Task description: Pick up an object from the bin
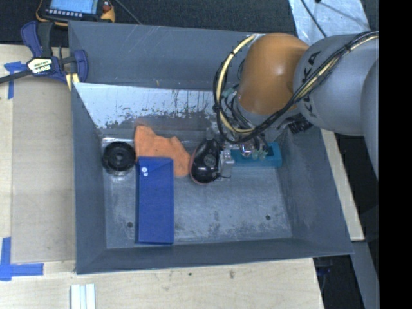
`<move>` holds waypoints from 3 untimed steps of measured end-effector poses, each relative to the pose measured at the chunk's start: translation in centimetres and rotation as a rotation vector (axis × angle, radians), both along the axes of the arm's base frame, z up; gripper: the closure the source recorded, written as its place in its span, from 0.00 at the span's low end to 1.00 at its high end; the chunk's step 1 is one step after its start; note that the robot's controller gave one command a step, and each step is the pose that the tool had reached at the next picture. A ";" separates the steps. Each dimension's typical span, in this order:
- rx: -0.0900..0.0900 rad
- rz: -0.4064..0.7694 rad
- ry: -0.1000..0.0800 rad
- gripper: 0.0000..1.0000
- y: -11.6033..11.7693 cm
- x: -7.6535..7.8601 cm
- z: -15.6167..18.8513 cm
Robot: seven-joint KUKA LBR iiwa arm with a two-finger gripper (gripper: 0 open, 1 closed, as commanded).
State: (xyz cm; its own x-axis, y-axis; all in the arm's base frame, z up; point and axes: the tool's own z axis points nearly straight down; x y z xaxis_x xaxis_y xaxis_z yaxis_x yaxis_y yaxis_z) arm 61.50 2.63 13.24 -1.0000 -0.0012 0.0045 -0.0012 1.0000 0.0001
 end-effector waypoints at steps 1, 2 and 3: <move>0.000 0.000 -0.008 0.00 0.0 0.2 0.5; 0.000 0.293 -0.011 0.00 0.5 0.5 -3.3; 0.001 0.507 -0.010 0.00 1.1 0.8 -5.7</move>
Offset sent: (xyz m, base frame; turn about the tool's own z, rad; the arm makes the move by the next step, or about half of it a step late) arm 0.0035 0.0070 -0.0624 -0.4704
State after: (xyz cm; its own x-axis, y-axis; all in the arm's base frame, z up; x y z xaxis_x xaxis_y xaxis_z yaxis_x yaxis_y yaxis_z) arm 62.26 3.77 7.57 -0.8736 -0.4866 -0.0054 -0.4866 0.8736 -0.0013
